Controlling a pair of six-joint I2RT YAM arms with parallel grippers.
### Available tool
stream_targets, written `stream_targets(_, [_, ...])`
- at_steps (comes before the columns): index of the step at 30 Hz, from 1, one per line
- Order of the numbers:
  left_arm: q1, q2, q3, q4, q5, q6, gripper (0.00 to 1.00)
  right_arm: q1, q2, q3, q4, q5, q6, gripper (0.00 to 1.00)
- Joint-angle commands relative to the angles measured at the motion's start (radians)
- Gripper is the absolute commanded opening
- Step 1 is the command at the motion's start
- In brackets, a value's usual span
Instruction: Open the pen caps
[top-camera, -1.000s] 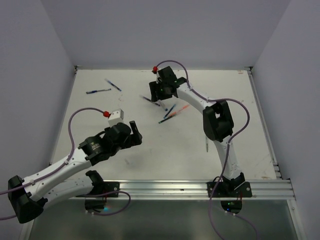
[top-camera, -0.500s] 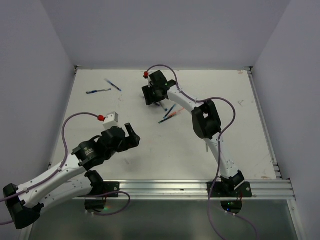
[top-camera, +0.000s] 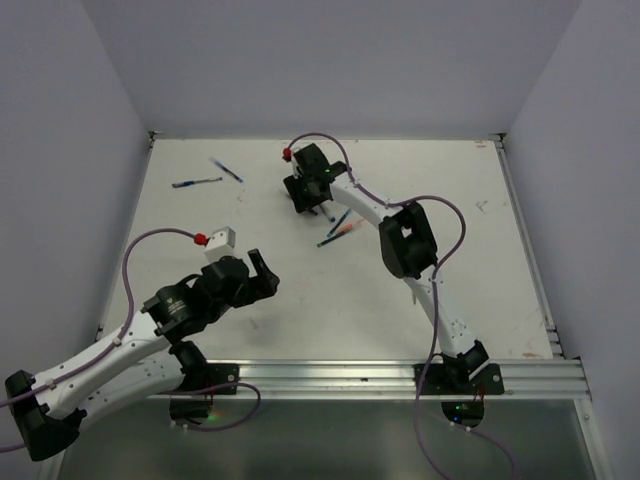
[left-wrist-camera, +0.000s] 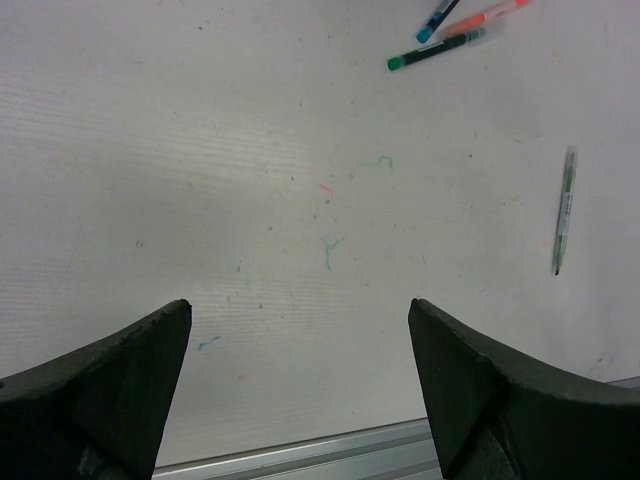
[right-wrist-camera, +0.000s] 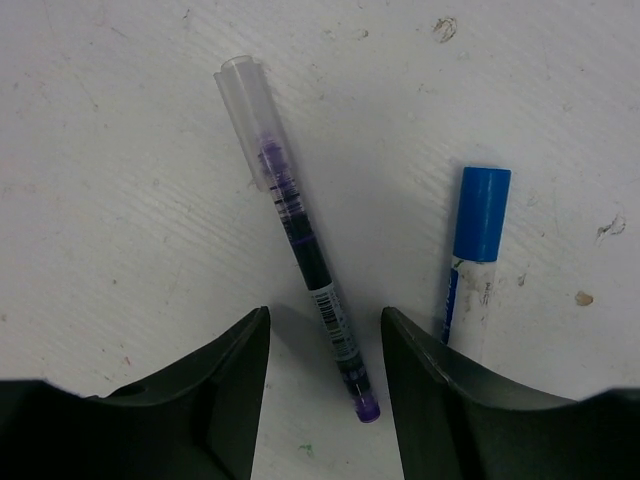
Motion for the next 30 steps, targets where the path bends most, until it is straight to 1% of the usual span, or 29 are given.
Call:
stream_targets(1, [0.006,-0.025,-0.01,-0.018,-0.003,-0.032,0.92,0.029,0.025,0.031,-0.043,0.014,-0.016,0.51])
stream_targets(4, [0.006,-0.05,-0.007,-0.034,-0.004,-0.05,0.93,0.036,0.029,0.008,-0.041,0.021,-0.008,0.4])
stream_targets(5, [0.006,-0.056,-0.007,-0.035,-0.007,-0.051,0.93,0.04,0.021,0.0,-0.041,0.021,-0.008,0.33])
stream_targets(6, [0.006,-0.067,-0.006,-0.035,-0.004,-0.049,0.92,0.044,0.018,-0.007,-0.04,0.021,-0.008,0.3])
stream_targets(7, [0.006,-0.07,0.0,-0.036,-0.004,-0.046,0.92,0.044,0.013,-0.026,-0.032,0.021,-0.008,0.21])
stream_targets(9, [0.006,-0.073,0.008,-0.036,-0.001,-0.044,0.92,0.049,-0.005,-0.043,-0.02,0.021,-0.01,0.15])
stream_targets(10, [0.006,-0.071,0.016,-0.035,0.002,-0.043,0.92,0.05,-0.013,-0.058,-0.011,0.021,-0.007,0.07])
stream_targets(12, [0.006,-0.068,0.02,-0.036,0.005,-0.046,0.92,0.052,-0.04,-0.073,0.004,0.021,-0.008,0.0])
stream_targets(17, [0.006,-0.075,0.014,-0.012,0.003,-0.086,0.92,0.052,-0.14,-0.207,0.109,-0.003,-0.016,0.0])
stream_targets(20, [0.006,-0.068,0.02,0.013,-0.006,-0.106,0.9,0.052,-0.255,-0.326,0.158,-0.022,0.009,0.0])
stream_targets(21, [0.006,-0.062,0.043,0.021,-0.01,-0.095,0.9,0.053,-0.337,-0.364,0.175,-0.022,0.024,0.0])
stream_targets(22, [0.006,-0.053,0.06,0.019,-0.021,-0.089,0.9,0.052,-0.379,-0.451,0.184,-0.019,0.064,0.0])
stream_targets(24, [0.006,-0.012,0.1,0.018,-0.055,-0.061,0.89,0.05,-0.479,-0.562,0.218,-0.045,0.102,0.0])
stream_targets(25, [0.006,0.005,0.141,0.021,-0.065,-0.032,0.89,0.052,-0.578,-0.68,0.256,-0.08,0.14,0.0])
stream_targets(26, [0.006,0.042,0.161,0.022,-0.078,-0.02,0.89,0.058,-0.624,-0.742,0.279,-0.089,0.156,0.0])
stream_targets(27, [0.006,0.06,0.178,0.027,-0.079,-0.008,0.89,0.061,-0.669,-0.801,0.319,-0.089,0.171,0.0])
stream_targets(28, [0.006,0.076,0.203,0.051,-0.075,0.014,0.89,0.066,-0.756,-0.904,0.328,-0.088,0.193,0.0])
stream_targets(29, [0.006,0.092,0.209,0.07,-0.057,0.026,0.89,0.072,-0.792,-0.946,0.336,-0.091,0.2,0.0])
stream_targets(30, [0.006,0.12,0.21,0.115,-0.043,0.044,0.89,0.084,-0.838,-1.025,0.348,-0.094,0.204,0.0])
